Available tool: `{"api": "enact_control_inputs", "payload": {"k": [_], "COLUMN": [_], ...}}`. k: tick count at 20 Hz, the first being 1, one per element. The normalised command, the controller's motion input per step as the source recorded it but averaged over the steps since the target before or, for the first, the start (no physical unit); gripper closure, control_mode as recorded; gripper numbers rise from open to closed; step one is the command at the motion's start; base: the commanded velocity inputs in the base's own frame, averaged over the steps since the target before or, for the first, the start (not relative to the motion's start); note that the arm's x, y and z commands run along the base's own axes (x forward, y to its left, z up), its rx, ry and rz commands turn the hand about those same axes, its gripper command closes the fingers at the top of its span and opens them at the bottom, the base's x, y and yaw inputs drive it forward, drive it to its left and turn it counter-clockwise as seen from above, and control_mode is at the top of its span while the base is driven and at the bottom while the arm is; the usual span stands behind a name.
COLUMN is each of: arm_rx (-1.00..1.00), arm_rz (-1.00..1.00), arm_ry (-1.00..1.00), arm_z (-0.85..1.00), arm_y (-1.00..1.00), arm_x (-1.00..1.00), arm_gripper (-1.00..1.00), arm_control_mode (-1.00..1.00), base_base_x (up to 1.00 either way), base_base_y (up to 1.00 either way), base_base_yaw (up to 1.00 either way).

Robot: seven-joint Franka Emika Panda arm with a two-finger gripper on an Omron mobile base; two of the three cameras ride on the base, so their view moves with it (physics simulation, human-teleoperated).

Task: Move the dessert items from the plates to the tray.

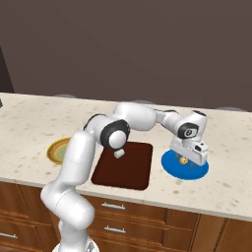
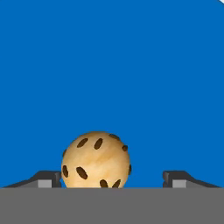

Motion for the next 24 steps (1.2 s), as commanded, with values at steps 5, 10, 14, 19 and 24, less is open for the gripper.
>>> {"api": "enact_control_inputs", "payload": {"k": [5,10,14,19,24], "arm_rx": [-0.01,0.00,0.00,0.00,0.00], "arm_rz": [0.00,0.00,0.00,0.00,0.00], "arm_ry": [0.06,0.06,0.02,0.00,0.00], "arm_z": [0.00,0.00,0.07,0.42,0.52], "arm_y": [0.13,-0.01,-0.15,-0.18,0.04], "arm_x": [0.00,0.00,0.00,-0.05,-0.33], "arm_gripper": [1.00,1.00,1.00,1.00,1.00], "arm_control_mode": [-1.00,-1.00,-1.00,-1.00,-1.00], "base_base_x": [0.00,0.00,0.00,0.00,0.00], "base_base_y": [0.00,0.00,0.00,0.00,0.00], "base_base_yaw": [0.00,0.00,0.00,0.00,0.00]}}
